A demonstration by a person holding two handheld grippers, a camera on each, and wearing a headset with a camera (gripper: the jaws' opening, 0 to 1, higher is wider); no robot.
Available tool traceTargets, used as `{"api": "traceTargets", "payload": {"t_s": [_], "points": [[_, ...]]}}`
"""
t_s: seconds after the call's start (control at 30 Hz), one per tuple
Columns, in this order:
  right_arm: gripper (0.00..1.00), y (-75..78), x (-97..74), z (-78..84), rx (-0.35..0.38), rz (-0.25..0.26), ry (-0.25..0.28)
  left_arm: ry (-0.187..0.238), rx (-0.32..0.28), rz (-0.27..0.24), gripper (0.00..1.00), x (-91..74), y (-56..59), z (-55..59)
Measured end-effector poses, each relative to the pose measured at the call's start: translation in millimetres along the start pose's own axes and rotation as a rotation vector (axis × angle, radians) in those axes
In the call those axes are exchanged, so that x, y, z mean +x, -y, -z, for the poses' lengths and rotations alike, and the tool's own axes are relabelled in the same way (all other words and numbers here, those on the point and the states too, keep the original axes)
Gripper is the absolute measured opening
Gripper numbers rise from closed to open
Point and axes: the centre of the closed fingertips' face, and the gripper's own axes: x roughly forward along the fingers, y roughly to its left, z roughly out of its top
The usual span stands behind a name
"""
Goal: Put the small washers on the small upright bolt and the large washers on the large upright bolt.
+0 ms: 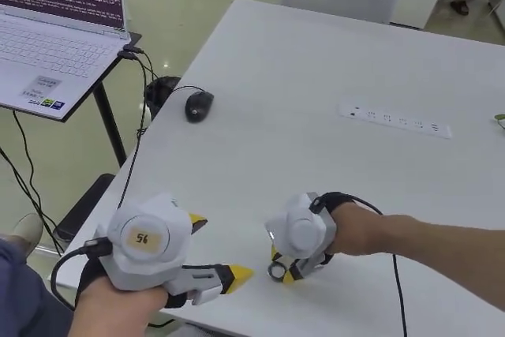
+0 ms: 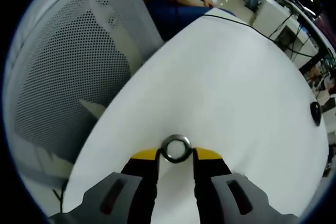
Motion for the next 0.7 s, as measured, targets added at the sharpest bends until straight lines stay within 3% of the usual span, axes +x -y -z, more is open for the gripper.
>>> {"api": "traceTargets", "payload": {"t_s": [0.27,0.53,0.67,0.7], "points": [[0.25,-1.4,-0.4,-1.0,-0.037,-0.013,0.001,0.000,-0.006,-0.011,0.62,-1.2,-3.7,1.1],[0.23,-1.0,-1.2,-0.3,0.096,0.016,0.046,0.001,-0.004,-0.009,0.62,0.3,-2.4,-0.5],[0.23,0.3,-2.4,6.3,0.183,0.047,0.053,-0.002,-0.002,-0.014,0.62,-1.9,-5.1,0.3],[0.23,0.6,-3.1,6.5,0.233,0.056,0.074,-0.001,-0.003,-0.015,0.62,-2.7,-5.8,0.2]]}}
